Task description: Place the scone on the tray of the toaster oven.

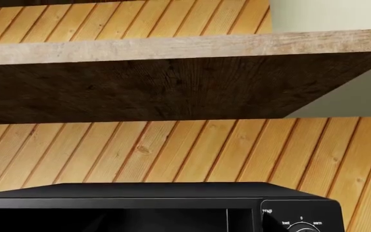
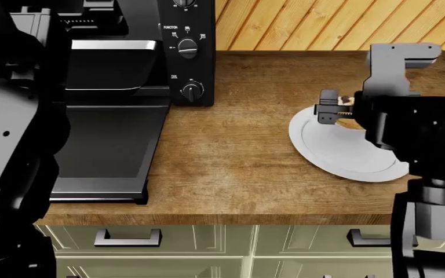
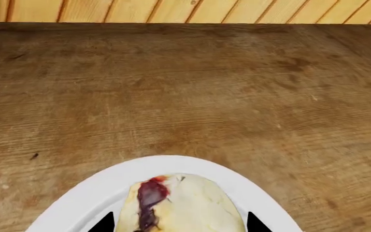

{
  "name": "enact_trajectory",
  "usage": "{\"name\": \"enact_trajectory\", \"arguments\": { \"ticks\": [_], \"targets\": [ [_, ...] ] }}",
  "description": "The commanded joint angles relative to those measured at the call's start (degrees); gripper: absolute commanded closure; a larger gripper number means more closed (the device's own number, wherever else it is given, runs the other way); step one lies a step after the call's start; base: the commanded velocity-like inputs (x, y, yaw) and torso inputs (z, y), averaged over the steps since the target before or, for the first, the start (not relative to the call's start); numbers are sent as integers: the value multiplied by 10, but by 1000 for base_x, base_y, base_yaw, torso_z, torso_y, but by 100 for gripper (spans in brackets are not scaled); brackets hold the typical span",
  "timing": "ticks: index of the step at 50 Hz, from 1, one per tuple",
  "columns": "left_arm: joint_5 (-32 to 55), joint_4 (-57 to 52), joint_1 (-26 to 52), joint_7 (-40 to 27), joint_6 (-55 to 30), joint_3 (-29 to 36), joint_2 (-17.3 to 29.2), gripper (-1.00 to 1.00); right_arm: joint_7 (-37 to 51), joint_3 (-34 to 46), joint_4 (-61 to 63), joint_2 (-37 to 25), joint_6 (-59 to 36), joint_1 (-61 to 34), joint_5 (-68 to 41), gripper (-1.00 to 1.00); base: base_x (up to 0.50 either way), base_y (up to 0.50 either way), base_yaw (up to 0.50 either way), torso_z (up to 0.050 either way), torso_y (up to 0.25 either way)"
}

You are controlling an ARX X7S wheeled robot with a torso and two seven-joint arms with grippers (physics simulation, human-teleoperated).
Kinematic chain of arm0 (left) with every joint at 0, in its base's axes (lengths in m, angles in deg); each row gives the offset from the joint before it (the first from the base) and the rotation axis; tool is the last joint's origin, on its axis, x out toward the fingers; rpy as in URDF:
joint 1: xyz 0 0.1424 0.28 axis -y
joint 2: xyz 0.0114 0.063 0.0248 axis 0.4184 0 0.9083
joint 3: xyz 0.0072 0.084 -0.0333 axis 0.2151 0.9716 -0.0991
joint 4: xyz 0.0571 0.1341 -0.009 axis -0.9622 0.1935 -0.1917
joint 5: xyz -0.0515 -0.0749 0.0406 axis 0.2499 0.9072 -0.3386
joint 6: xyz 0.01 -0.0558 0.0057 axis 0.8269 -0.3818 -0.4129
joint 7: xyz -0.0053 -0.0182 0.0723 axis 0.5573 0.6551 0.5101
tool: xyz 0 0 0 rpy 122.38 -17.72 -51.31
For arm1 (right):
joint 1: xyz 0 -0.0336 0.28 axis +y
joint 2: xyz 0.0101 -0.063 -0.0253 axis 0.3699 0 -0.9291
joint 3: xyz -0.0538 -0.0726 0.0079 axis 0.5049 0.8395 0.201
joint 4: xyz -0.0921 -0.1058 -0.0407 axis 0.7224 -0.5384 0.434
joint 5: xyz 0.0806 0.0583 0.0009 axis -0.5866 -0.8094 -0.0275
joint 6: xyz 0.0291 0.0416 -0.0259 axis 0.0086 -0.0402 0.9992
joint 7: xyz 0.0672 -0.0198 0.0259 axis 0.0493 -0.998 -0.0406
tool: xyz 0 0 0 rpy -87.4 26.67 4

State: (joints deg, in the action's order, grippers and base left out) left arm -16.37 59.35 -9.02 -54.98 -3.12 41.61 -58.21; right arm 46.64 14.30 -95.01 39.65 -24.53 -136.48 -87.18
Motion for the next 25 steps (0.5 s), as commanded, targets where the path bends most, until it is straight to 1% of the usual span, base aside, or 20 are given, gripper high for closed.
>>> {"name": "enact_trajectory", "arguments": {
  "ticks": [1,13,14,15,25],
  "targets": [
    [4,-4,1,-2,-1,-1,0,-100,4,-10,53,-4,-36,-22,-5,100,0,0,0,0,0],
    [9,-14,14,-8,-7,-5,3,-100,9,4,97,-7,-73,-61,-16,100,0,0,0,0,0],
    [8,-20,33,-9,-15,-5,8,-100,1,17,104,-2,-76,-102,-20,100,0,0,0,0,0],
    [7,-21,34,-10,-17,-5,9,-100,0,19,103,0,-76,-108,-21,100,0,0,0,0,0],
    [9,-24,34,-12,-16,-6,10,-100,-8,31,119,6,-77,-129,-32,100,0,0,0,0,0]
  ]
}}
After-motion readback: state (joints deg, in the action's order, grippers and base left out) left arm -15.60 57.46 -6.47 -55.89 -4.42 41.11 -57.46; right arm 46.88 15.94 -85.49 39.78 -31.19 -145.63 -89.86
